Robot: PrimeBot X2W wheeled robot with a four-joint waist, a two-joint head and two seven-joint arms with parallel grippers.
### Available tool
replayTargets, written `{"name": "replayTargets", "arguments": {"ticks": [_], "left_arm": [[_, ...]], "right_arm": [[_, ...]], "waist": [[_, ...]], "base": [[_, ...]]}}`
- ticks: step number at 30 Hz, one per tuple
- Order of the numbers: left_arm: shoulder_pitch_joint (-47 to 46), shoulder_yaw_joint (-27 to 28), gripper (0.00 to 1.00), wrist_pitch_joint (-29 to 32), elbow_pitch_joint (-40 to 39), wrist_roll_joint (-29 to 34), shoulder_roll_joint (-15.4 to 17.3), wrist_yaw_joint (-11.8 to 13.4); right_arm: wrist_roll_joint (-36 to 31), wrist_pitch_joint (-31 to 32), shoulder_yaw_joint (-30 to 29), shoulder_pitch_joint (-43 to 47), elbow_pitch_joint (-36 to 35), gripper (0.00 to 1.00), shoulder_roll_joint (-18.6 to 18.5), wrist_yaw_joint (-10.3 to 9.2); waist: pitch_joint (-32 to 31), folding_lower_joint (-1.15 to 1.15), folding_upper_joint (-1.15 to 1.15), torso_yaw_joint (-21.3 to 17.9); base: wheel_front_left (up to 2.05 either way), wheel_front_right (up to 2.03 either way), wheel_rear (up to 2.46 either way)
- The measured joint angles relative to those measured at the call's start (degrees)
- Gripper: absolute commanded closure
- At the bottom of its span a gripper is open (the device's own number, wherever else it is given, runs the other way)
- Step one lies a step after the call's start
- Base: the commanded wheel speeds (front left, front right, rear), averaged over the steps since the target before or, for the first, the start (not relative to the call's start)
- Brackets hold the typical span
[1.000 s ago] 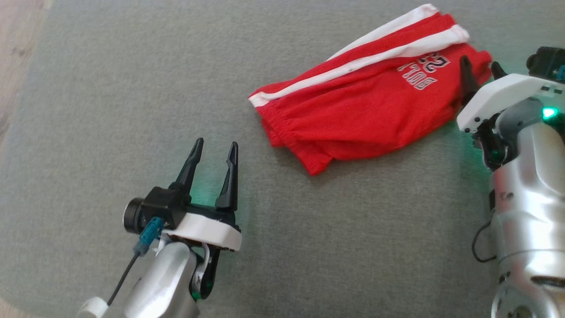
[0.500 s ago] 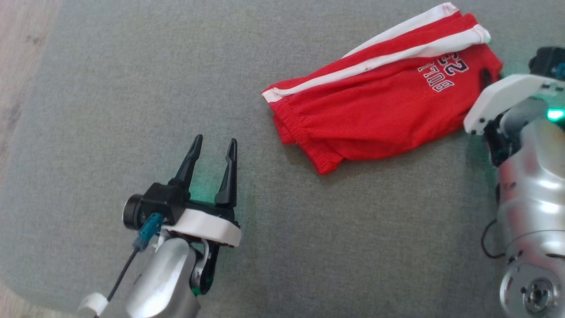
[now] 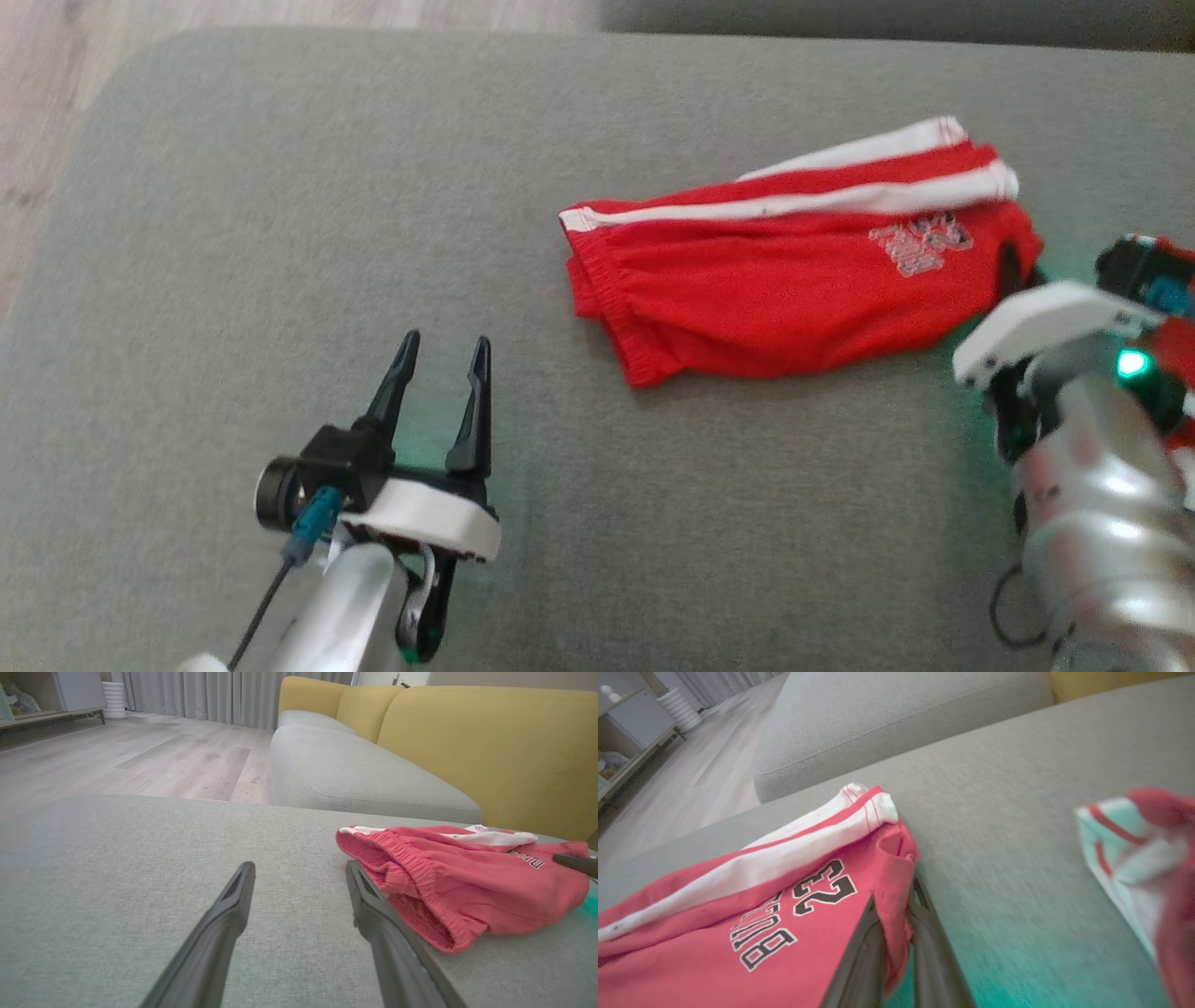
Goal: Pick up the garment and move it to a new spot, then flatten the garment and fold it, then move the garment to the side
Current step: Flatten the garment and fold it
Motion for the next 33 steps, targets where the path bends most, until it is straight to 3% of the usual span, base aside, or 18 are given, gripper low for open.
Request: {"name": "replayTargets", "arguments": {"ticks": [10, 20, 28, 33], "left_arm": [[3.7, 0.2, 0.0, 0.0, 0.6, 0.6, 0.0, 0.0], [6.8, 0.1, 0.0, 0.0, 0.5, 0.6, 0.2, 0.0], [6.6, -0.2, 0.0, 0.0, 0.6, 0.6, 0.4, 0.0], [6.6, -0.6, 0.0, 0.0, 0.9, 0.6, 0.4, 0.0]], "right_arm": [[6.4, -3.5, -0.6, 10.3, -5.0, 1.0, 0.5, 0.0], [14.6, -6.0, -0.1, 16.7, -10.2, 1.0, 1.0, 0.0], [20.5, -7.5, 5.9, 16.5, -12.8, 1.0, 1.0, 0.0], [27.8, -7.5, 13.5, 15.9, -15.4, 1.0, 1.0, 0.0]], "waist": [[-5.2, -0.01, 0.0, -4.0], [-6.1, 0.01, 0.0, -4.4], [-6.3, 0.0, 0.0, -3.9], [-6.9, 0.0, 0.0, -3.0]], "base": [[0.0, 0.0, 0.0], [0.0, 0.0, 0.0], [0.0, 0.0, 0.0], [0.0, 0.0, 0.0]]}}
